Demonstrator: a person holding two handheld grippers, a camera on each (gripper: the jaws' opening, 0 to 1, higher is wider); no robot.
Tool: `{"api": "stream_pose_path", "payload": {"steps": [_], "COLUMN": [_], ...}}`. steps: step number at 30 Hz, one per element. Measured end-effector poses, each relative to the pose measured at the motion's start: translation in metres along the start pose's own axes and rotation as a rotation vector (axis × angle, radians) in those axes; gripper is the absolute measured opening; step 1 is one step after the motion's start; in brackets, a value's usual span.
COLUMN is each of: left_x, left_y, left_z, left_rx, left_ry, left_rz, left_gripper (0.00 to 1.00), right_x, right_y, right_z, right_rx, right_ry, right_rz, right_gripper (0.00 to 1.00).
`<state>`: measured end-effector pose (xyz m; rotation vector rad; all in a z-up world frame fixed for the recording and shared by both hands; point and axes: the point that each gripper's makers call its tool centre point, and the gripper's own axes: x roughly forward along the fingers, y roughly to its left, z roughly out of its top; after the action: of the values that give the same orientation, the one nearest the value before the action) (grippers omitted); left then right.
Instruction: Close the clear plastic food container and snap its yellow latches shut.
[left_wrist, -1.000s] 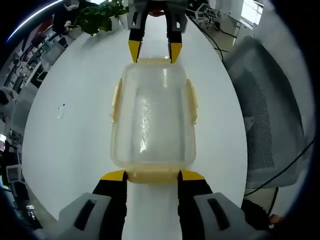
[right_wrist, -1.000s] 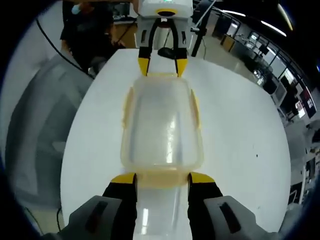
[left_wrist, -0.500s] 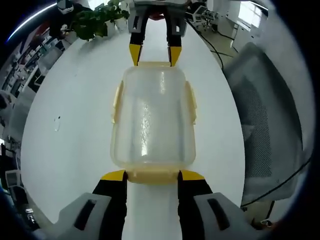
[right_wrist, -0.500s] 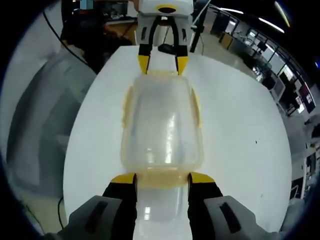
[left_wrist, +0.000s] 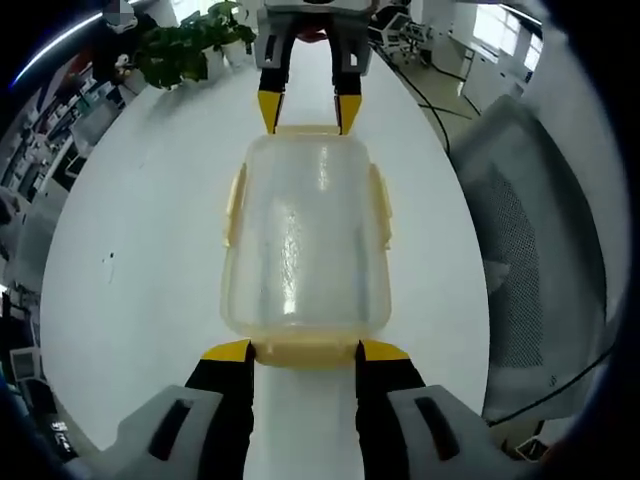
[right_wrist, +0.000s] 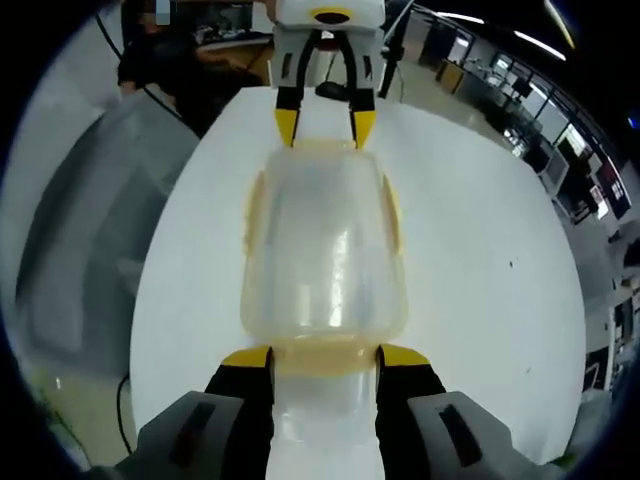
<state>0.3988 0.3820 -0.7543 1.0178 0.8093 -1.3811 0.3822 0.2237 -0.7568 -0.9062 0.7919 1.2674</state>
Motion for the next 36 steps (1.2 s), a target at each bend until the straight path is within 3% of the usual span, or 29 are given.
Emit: {"api": "stream_pose_path", "payload": {"steps": [36], "left_x": [0.031], "left_y": [0.005], "left_z": [0.067], "left_rx": [0.036], "left_ry": [-0.044], "left_rz": [-0.031], "left_gripper": [0.38], "right_x": [-0.027], "right_y": [0.003], "right_z": [-0.068], "right_rx": [0.059], "right_ry": [0.026], "right_rz": [0.009], "right_gripper": [0.38]}}
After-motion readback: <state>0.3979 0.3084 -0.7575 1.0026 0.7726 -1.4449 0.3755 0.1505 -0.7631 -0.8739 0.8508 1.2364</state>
